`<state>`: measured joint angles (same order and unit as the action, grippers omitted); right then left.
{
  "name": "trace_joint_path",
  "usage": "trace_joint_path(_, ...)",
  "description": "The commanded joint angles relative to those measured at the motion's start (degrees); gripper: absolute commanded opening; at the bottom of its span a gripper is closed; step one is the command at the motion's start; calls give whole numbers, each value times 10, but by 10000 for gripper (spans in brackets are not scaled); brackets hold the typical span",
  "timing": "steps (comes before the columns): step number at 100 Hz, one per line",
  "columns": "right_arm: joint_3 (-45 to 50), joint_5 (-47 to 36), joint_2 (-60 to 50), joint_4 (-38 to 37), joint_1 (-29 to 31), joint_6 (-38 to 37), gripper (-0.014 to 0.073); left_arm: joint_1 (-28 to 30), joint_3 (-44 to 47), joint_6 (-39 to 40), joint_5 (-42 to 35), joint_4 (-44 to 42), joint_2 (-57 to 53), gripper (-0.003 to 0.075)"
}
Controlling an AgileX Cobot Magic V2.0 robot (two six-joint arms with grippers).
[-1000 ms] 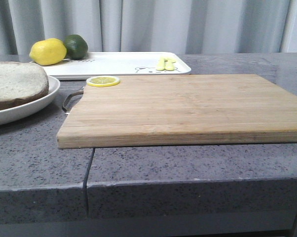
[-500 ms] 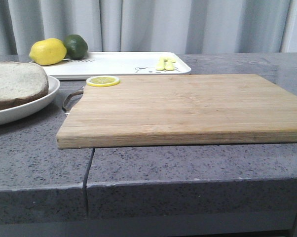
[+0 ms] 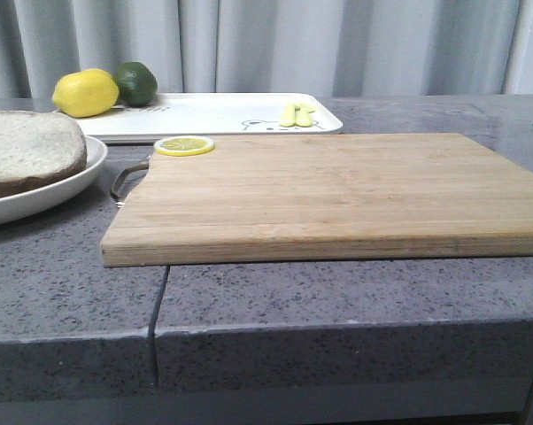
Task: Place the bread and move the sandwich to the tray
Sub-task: 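Grasp the rim of the white plate with the left gripper, then lift the plate with the left gripper and carry it toward the tray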
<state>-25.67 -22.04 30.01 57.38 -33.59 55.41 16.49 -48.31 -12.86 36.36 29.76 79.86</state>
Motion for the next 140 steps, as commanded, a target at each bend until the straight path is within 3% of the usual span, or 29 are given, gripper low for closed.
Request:
trace_joint_path(1,-13,-18,-1,-13,4,4,365,-3,-14,-1,-14,13,-4,388)
trace_joint_path(16,-13,-18,-1,-12,4,4,365,-3,-14,-1,-15,20,-4,357)
trace_joint_path(42,-13,-18,-1,-11,4,4,365,-3,-14,-2,-15,53,-4,59)
trace_joint_path(52,-13,-18,-1,-11,4,4,365,-3,-14,-17,-11,54,-4,-20)
trace_joint_path(105,-13,-18,-1,-11,4,4,361,-3,-20,-17,14,150,-6,-19)
trace_joint_path(140,-13,-19,-1,-11,4,4,361,-2,-97,-27,76,220,-39,-19)
